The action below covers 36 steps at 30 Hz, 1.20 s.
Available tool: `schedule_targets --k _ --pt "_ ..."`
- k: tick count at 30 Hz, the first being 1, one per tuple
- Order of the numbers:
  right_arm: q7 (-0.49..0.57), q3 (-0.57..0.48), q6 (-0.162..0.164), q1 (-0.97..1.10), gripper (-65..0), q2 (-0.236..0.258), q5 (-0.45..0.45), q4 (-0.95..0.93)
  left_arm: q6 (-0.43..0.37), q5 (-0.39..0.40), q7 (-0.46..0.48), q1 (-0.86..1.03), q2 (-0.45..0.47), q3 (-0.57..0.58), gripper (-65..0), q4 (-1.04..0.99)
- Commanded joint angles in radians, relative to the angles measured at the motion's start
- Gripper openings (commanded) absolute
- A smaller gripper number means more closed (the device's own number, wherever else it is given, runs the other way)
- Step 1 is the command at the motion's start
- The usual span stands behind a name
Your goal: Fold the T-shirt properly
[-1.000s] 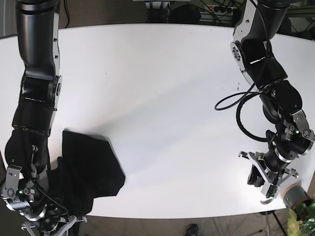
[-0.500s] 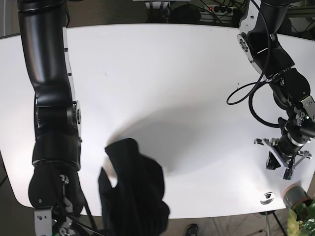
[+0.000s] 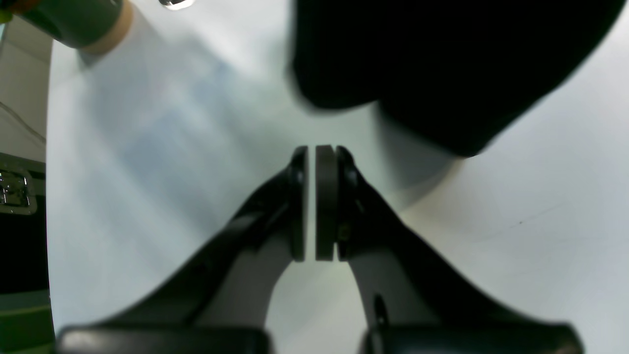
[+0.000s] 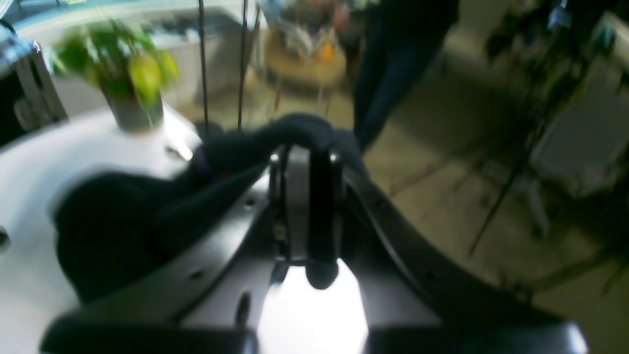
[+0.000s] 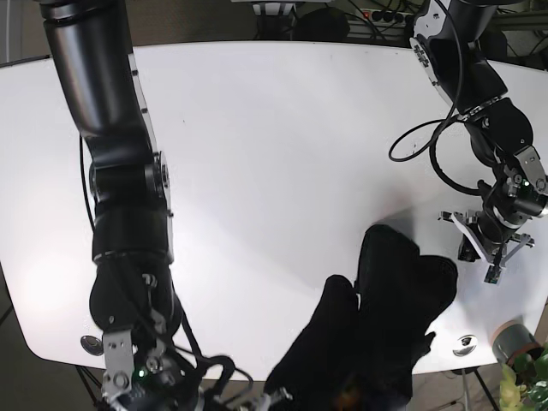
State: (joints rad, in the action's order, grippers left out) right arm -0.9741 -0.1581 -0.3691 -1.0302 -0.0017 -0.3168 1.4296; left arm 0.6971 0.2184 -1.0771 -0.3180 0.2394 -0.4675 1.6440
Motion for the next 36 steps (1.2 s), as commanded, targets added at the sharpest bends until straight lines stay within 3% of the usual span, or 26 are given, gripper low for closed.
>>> schedule_targets --k 1,8,13,21,30,36 --pt "0.037 0.004 0.003 0.032 -62.8 -0.001 -0.011 0.070 0.001 0.016 0.022 -0.005 0.010 0.013 -53.2 0.017" --pt "0.057 0.053 0.003 0.279 -62.8 0.001 -0.011 0.142 0.001 0.011 0.028 0.055 -0.039 0.016 -35.1 0.012" --pt "0.062 0.056 0.003 0.353 -62.8 0.001 -0.011 0.170 0.001 0.011 0.038 0.092 -0.068 0.017 -30.0 0.008" --pt "0.062 0.087 0.003 0.411 -62.8 0.001 -0.011 0.190 0.001 0.009 0.252 0.127 -0.102 0.017 -30.0 -0.147" --pt "0.062 0.107 0.003 0.431 -62.8 0.001 -0.011 0.190 -0.113 0.011 0.521 0.064 -0.093 0.019 -30.0 -0.380" --pt "0.062 0.107 0.003 0.449 -62.8 0.001 -0.011 0.196 -0.213 -0.009 0.596 -0.010 -0.056 0.066 -30.3 -0.542"
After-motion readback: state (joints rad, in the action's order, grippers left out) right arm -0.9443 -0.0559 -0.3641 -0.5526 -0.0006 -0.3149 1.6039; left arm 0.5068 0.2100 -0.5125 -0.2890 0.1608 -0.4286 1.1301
